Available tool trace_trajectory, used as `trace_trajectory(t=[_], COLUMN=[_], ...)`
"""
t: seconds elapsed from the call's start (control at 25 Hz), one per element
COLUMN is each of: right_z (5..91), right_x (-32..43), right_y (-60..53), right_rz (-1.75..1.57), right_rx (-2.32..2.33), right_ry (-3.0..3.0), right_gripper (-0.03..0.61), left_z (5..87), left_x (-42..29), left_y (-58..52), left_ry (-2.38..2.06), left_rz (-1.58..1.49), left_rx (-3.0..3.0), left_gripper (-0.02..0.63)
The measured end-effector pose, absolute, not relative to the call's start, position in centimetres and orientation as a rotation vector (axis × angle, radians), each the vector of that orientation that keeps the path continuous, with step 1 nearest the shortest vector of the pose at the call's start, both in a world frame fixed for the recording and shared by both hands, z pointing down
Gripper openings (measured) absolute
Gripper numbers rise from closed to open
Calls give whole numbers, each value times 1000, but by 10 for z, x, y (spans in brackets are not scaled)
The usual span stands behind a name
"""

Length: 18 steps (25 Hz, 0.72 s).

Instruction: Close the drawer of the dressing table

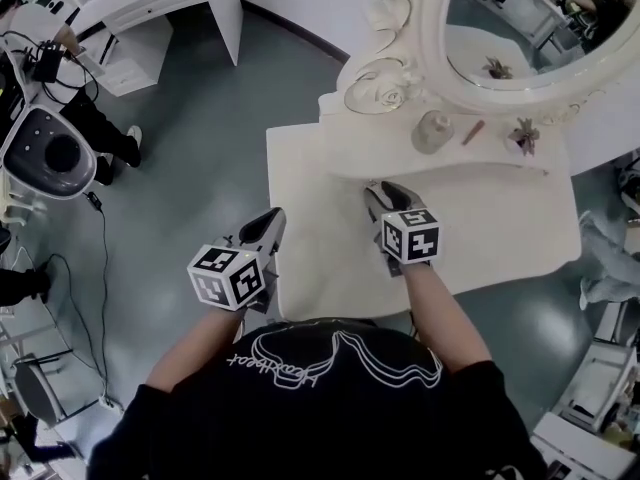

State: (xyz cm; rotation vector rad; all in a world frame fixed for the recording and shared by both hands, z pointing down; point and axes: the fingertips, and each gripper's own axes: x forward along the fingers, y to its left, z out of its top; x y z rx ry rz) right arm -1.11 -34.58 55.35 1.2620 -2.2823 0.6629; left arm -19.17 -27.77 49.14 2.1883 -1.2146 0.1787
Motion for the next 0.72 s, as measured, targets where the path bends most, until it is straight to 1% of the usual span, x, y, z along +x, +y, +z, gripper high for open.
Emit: trace_trajectory(t=[0.04,0.12,0.24,0.52,0.68,0.72], right_z=[551,542,520,435,377,366], right_x=[-11,-9,-4,-1,-1,-1], right_y=[-342,-333,-320,-281,-259,-255], right_rz=[668,668,611,547,461,441], right_rx=[1251,1228,1221,1075,1003,993], right_ry=[-2296,-2328,-2391,-2631,-2766,-2790], right_gripper=[170,203,210,134,13,3], left_z=[491,489,479,430,386,375], left_x=[-190,-184,-170,-125,-102,-98], left_y=[-278,-277,-274,-260,-249,-246], left_ry=[-1209,-1191,-1147,-1027,-951,-934], left_rz=[180,186,197,208,145,128], left_rx=[2189,2199,2246,2374,2443,2462], left_gripper=[3,3,3,3,3,3])
